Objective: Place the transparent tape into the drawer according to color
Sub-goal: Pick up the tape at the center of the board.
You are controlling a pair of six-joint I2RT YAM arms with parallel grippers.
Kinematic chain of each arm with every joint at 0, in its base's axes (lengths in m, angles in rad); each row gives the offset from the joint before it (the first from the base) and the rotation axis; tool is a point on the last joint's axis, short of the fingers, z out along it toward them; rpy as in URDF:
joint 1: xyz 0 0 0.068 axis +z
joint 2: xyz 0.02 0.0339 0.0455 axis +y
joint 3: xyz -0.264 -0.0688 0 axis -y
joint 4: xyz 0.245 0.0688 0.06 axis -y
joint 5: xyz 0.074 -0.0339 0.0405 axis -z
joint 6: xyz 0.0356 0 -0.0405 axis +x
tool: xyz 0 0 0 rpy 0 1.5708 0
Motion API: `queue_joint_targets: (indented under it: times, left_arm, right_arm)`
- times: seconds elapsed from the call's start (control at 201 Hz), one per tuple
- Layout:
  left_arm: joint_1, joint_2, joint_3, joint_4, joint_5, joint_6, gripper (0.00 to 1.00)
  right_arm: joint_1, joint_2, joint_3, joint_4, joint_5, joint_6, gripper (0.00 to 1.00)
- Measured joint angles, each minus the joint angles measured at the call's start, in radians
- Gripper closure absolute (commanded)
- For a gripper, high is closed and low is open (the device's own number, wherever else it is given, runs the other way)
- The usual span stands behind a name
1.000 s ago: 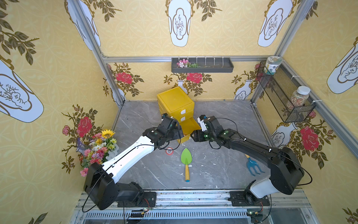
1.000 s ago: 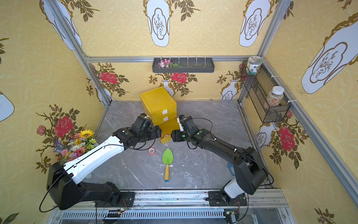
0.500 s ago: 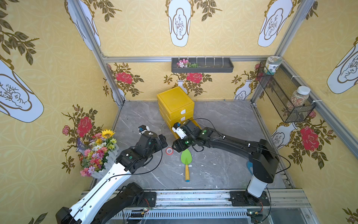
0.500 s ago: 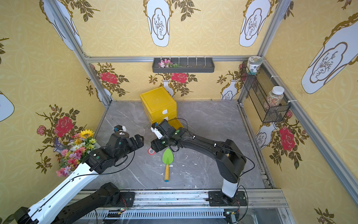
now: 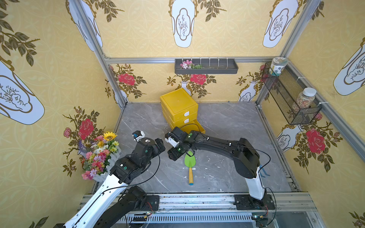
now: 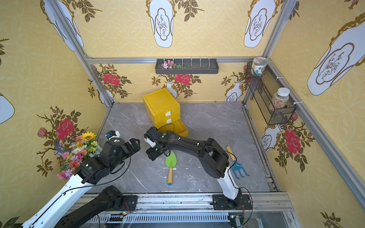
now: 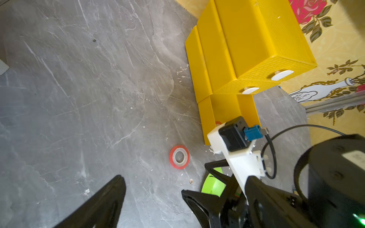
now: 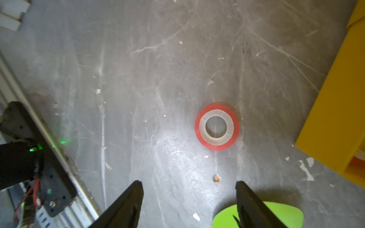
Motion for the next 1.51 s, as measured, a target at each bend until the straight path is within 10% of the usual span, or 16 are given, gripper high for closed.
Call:
queue_joint_targets:
  times: [1.508]
  left_arm:
    - [0.000,-0.080,-0.022,-0.023,-0.028,-0.003,0.00]
  right_arm:
    - [0.018,0.318,0.332,-0.188,0.190,-0.019,0.36]
